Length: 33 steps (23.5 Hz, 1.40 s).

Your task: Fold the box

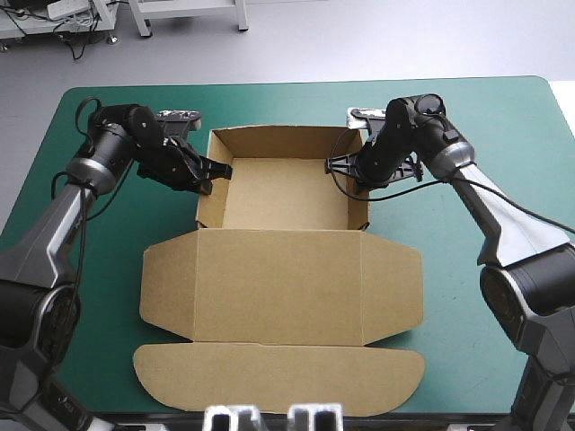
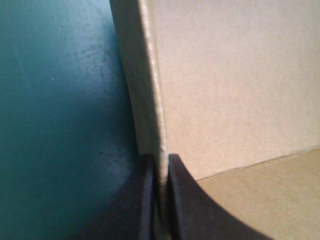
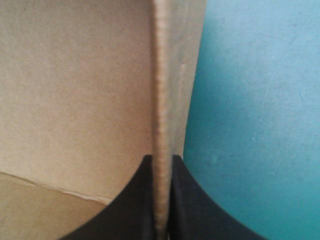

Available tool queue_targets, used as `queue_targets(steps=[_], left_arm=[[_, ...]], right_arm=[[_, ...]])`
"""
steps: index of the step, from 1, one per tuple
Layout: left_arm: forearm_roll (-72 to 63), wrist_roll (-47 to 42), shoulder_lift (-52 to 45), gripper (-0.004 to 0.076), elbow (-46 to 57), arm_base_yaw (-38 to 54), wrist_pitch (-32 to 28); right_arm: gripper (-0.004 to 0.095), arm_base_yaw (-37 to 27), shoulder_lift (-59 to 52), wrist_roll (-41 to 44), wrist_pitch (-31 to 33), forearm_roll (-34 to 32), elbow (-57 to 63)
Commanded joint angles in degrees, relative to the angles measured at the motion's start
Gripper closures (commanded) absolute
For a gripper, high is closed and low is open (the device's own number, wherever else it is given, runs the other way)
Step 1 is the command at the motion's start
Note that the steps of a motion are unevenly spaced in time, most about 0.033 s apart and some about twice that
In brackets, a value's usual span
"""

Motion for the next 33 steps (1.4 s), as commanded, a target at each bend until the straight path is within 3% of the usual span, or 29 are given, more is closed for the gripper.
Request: queue_targets(steps=[1, 6, 17, 22, 24, 25, 27, 29, 33], left_arm=[[0.7, -2.1, 1.4, 0.0734, -4.1, -2.8, 0.0], [9.6, -5.9, 8.6, 0.0734, -11.7, -6.6, 2.7], [7.8, -5.8, 11.9, 0.0713, -16.0, -6.6, 2.6], [6.7, -5.5, 12.3, 0.0561, -16.1, -6.6, 4.8], [6.1, -3.6, 12.3, 0.044, -16.1, -6.6, 5.0], [6.1, -3.6, 12.3, 0.0353, -16.1, -6.6, 5.1], [6.1, -3.6, 12.3, 0.0271, -16.1, -6.6, 5.1], [6.1, -3.6, 12.3, 0.0227, -16.1, -6.6, 5.2], [8.7, -3.9, 12.3, 0.0227, -17.6, -6.6, 5.5]], right_arm=[[0.0908, -0.4, 0.2, -1.9, -1.8, 1.9, -1.8], [0.0908, -0.4, 3.8, -2.6, -2.4, 1.3, -1.9], [0.0861, -0.4, 3.8, -3.7, -1.8, -4.8, -2.0], [0.0796, -0.4, 3.8, -4.6, 0.5, -7.8, -2.2], [0.0676, -0.4, 3.8, -5.9, 1.9, -8.6, -2.2], [0.0571, -0.4, 3.8, -6.8, 2.1, -9.1, -2.2], [0.0488, -0.4, 3.8, -8.1, 2.2, -9.5, -2.3], [0.0453, -0.4, 3.8, -8.2, 2.2, -10.1, -2.7], [0.0449, -0.4, 3.8, -8.0, 3.1, -10.2, -8.0]])
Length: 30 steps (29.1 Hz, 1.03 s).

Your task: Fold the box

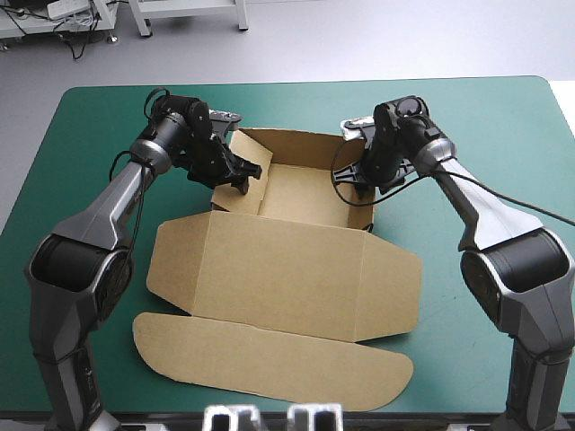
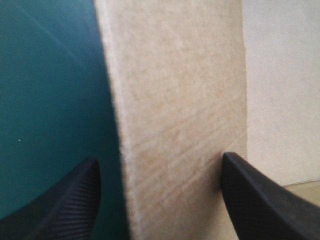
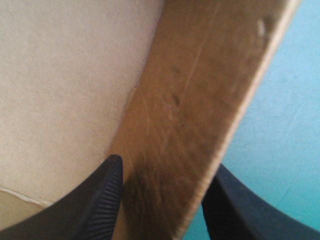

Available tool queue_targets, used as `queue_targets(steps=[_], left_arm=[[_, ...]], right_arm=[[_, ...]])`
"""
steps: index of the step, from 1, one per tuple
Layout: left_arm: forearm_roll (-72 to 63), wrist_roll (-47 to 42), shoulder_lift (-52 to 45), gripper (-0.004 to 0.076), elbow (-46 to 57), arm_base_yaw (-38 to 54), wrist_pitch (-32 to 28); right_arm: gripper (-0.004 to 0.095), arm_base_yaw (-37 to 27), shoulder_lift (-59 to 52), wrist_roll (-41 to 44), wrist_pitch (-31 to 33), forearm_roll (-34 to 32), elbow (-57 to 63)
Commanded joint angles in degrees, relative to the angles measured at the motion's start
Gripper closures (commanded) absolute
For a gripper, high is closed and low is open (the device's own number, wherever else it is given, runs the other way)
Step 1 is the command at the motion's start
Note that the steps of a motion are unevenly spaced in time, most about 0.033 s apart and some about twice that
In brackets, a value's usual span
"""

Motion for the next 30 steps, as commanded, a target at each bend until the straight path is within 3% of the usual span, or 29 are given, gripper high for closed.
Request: queue_targets(steps=[1, 10, 17, 21, 30], left_arm=[[1.4, -0.4, -3.2, 0.0227, -3.6, -0.3, 1.8], [0.4, -0.8, -4.0, 0.0227, -14.8, -0.3, 2.7], [-1.4, -2.2, -11.0, 0.0251, -15.4, 0.2, 2.8], [-1.4, -2.0, -16.1, 0.0353, -15.0, 0.2, 2.8], [5.4, 1.3, -30.2, 0.0681, -5.5, 0.2, 2.8]], right_arm=[[0.0449, -0.4, -3.0, -0.1, 0.5, -1.5, -5.3], [0.0449, -0.4, -4.0, -0.1, 1.1, -1.6, -13.7], [0.0451, -0.4, -8.8, -0.1, 1.1, -4.4, -13.9], [0.0451, -0.4, -11.1, 4.2, 1.1, -4.2, -13.7], [0.0451, -2.9, -12.0, 6.6, 1.2, 1.0, -8.9]])
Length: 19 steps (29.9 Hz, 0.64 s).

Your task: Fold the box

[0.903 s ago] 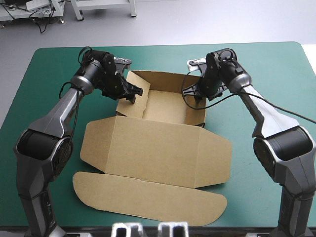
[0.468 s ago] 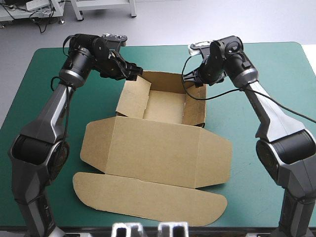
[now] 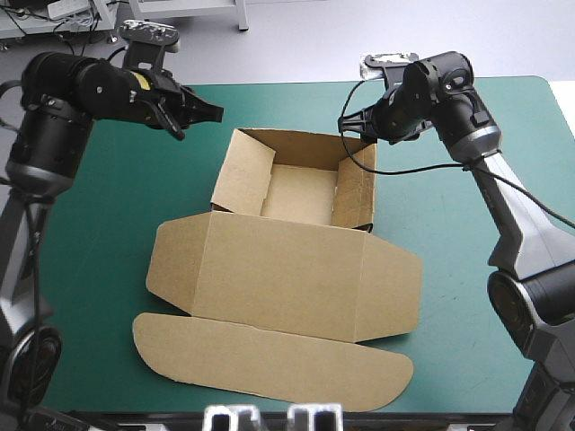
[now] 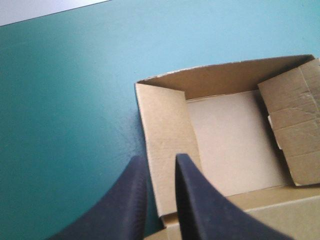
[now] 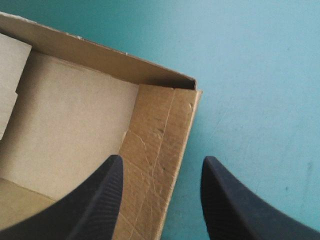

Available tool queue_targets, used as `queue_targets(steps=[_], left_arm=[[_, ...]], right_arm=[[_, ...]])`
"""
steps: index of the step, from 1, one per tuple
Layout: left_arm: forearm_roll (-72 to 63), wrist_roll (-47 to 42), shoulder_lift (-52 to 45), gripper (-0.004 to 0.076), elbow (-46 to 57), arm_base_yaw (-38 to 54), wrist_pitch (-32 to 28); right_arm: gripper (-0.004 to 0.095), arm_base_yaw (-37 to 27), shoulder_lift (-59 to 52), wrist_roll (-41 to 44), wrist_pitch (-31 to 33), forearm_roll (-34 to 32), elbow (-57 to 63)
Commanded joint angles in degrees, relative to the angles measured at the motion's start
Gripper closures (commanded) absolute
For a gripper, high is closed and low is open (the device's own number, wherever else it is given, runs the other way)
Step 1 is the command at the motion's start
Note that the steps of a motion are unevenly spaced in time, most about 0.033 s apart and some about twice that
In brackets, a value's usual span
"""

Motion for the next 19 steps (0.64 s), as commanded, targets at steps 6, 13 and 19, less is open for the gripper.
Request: queue_targets(steps=[6, 13, 19], left_arm=[[6.2, 2.4, -17.5, 0.0734, 16.9, 0.1, 1.9], [6.7, 1.8, -33.5, 0.0734, 37.9, 0.1, -7.4], [6.9, 0.1, -47.3, 0.0734, 53.7, 0.1, -9.8]], right_arm=[[0.0451, -4.7, -3.2, -2.1, -3.4, 8.6, 10.8], [0.0451, -4.7, -0.1, -5.9, -5.9, 16.8, 12.9], [0.0478, -4.7, 3.9, -4.8, -6.1, 17.9, 13.0]])
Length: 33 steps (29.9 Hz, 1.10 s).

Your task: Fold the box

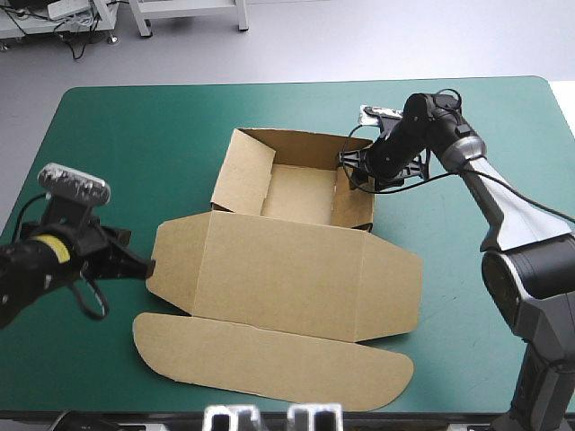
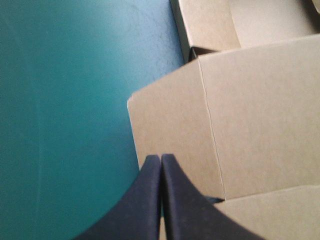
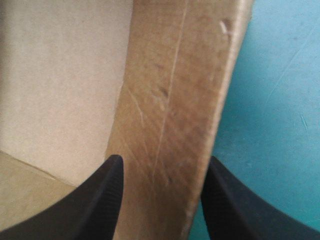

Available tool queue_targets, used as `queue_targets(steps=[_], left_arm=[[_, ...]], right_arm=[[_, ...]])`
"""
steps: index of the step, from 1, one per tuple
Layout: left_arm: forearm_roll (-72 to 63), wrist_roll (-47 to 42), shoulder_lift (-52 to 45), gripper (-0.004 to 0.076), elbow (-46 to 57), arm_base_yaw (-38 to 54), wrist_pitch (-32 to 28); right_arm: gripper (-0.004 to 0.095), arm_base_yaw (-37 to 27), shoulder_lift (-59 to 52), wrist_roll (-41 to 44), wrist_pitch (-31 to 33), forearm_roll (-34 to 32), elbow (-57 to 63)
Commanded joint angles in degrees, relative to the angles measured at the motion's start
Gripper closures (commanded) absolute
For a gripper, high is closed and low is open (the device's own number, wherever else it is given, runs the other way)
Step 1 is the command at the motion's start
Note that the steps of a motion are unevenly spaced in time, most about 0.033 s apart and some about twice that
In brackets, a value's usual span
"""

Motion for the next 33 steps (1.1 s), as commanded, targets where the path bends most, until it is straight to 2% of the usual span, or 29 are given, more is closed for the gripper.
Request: queue_targets(steps=[1, 5, 11, 15, 18, 22, 26, 33], left_arm=[[0.6, -2.6, -7.8, 0.0734, 6.8, 0.0, -3.8], [2.2, -6.4, -15.5, 0.0734, 14.6, 0.0, -5.4], [1.9, -9.5, -25.1, 0.0734, 24.5, 0.0, -7.0], [1.9, -9.5, -27.6, 0.0734, 27.4, 0.0, -5.8], [1.9, -9.5, -28.0, 0.0734, 27.9, 0.0, -5.5], [2.9, -9.6, -28.0, 0.0734, 27.9, 0.0, -5.8], [3.6, -9.6, -28.0, 0.0734, 27.9, 0.0, -6.0], [3.4, -9.6, -28.0, 0.0734, 27.9, 0.0, -6.4]], right_arm=[[0.0536, -0.3, -1.2, 0.9, -1.0, 1.3, -1.3], [0.0927, -0.3, -0.5, -0.5, -1.0, 1.3, -1.3], [0.0909, -1.6, -1.7, -0.9, -0.3, -0.2, -1.7], [0.0909, -5.0, -2.8, -0.9, 3.9, -3.8, -4.7], [0.0909, -9.4, -4.4, -0.9, 5.1, -6.7, -7.2], [0.0909, -17.6, -7.2, -2.7, 5.1, -7.2, -8.2], [0.0908, -26.4, -8.0, -3.5, 5.1, -11.0, -8.0], [0.0898, -31.8, -4.8, -9.6, 4.8, -23.1, -8.0]])
